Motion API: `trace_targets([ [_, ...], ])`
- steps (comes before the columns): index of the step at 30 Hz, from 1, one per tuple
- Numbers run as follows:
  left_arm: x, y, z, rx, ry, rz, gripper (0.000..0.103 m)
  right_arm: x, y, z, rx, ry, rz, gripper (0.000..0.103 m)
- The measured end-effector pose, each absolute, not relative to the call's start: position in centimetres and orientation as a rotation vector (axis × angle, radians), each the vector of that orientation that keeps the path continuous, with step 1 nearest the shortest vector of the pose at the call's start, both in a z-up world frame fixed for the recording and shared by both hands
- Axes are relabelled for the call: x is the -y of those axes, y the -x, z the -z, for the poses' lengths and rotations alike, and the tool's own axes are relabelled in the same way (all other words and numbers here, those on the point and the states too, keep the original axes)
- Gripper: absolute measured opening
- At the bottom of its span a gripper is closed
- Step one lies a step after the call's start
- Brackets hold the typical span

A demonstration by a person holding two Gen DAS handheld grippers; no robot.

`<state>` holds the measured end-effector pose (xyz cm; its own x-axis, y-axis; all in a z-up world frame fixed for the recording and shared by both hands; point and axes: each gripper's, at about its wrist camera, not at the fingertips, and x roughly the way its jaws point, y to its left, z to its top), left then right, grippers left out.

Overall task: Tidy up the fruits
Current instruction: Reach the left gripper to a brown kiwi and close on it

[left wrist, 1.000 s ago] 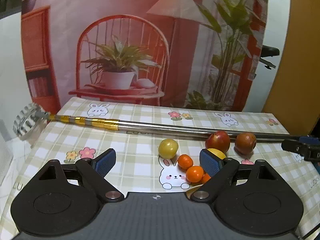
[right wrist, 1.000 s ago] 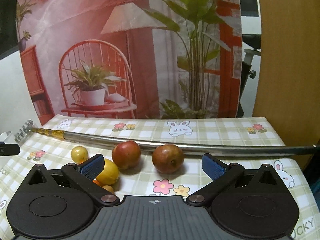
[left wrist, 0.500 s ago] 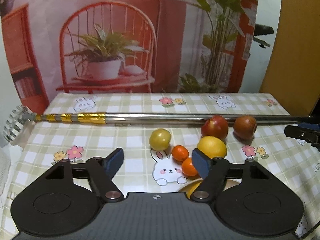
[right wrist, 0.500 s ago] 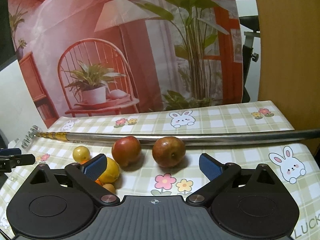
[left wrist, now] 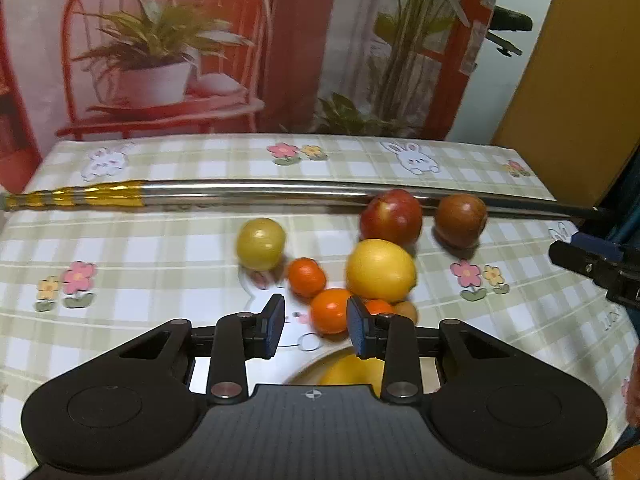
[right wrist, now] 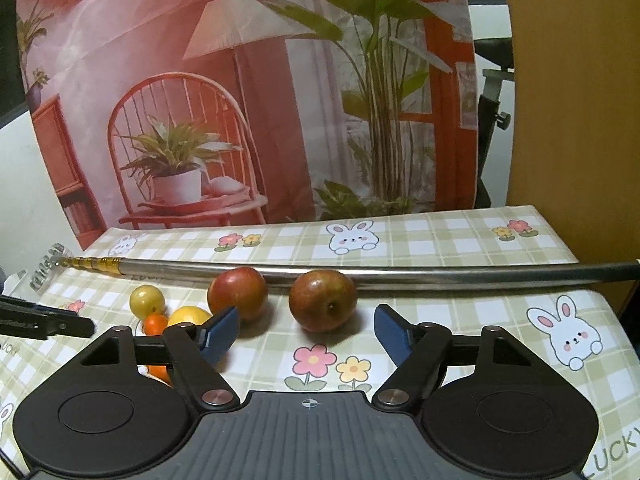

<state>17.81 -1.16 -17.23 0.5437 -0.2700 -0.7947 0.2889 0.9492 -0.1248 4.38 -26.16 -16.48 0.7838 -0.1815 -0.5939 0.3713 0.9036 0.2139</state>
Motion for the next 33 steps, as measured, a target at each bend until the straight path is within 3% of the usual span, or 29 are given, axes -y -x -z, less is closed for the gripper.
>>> trace_targets([
  [11, 1.1, -20.7, 17.7, -1.0, 0.092, 0.324, 0.036, 26.8, -4.0, 17.3, -0.601, -0.365, 0.31, 0.067],
  [25, 8.3, -22.6, 21.1, -1.191, 0.039, 0.533, 0.031, 28.1, -2.9, 18.0, -0.586, -0.419, 0.344, 0.067],
  [33, 9.8, -22.8, 21.8, -1.184, -0.067, 0.503, 0.031, 28.8, -2.2, 18.0, -0.567, -0.439, 0.354, 0.067],
])
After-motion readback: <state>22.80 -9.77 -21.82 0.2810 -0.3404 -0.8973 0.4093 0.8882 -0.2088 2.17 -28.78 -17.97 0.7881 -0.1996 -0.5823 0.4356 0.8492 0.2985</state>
